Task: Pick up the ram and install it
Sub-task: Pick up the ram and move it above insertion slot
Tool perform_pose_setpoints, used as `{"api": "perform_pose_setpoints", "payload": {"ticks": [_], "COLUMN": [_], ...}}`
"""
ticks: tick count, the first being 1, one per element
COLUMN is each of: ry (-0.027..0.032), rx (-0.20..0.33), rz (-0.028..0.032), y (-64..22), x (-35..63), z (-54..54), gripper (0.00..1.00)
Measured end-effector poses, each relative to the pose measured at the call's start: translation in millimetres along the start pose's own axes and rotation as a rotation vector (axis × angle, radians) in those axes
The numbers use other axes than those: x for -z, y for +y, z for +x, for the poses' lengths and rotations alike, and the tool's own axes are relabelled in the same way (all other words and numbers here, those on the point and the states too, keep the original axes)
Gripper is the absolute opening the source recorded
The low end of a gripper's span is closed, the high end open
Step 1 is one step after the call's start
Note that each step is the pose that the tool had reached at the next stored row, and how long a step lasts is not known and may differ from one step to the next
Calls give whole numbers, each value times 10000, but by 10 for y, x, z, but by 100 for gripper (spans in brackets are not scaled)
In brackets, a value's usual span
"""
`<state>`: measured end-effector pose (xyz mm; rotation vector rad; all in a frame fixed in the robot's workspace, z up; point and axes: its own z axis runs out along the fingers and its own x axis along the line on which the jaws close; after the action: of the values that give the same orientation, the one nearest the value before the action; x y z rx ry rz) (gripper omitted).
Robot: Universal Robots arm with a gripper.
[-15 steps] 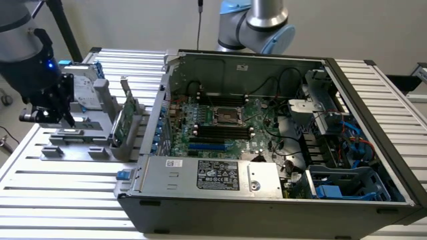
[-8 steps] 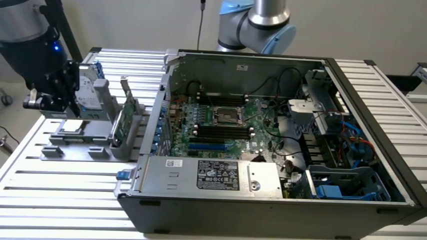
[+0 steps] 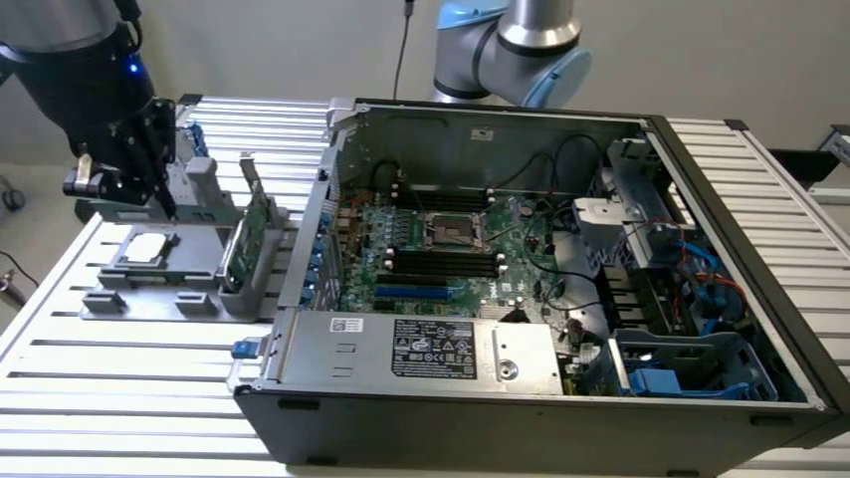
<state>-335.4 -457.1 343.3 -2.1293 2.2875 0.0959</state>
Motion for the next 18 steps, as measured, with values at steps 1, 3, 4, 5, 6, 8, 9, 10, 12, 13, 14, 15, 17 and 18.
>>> {"api": "perform_pose_setpoints", "payload": {"ticks": [1, 3, 4, 5, 6, 8, 9, 10, 12, 13, 14, 15, 17, 18], "ry": [0, 1, 0, 0, 1, 2, 1, 1, 1, 3, 2, 3, 2, 2], "rx": [4, 12, 16, 20, 24, 33, 36, 40, 47, 50, 53, 56, 62, 66], "rz": [-1, -2, -1, -1, -2, -3, -2, -2, -2, -3, -4, -4, -3, -3], "y": [-29, -85, -113, -141, -168, -227, -254, -285, -343, -373, -403, -432, -492, -521], "x": [23, 68, 90, 113, 137, 185, 206, 231, 275, 297, 319, 341, 385, 407], "z": [-3, -10, -13, -16, -19, -26, -29, -33, -40, -43, -46, -49, -56, -59], "gripper": [13, 13, 13, 13, 13, 13, 13, 13, 13, 13, 13, 13, 13, 13]}}
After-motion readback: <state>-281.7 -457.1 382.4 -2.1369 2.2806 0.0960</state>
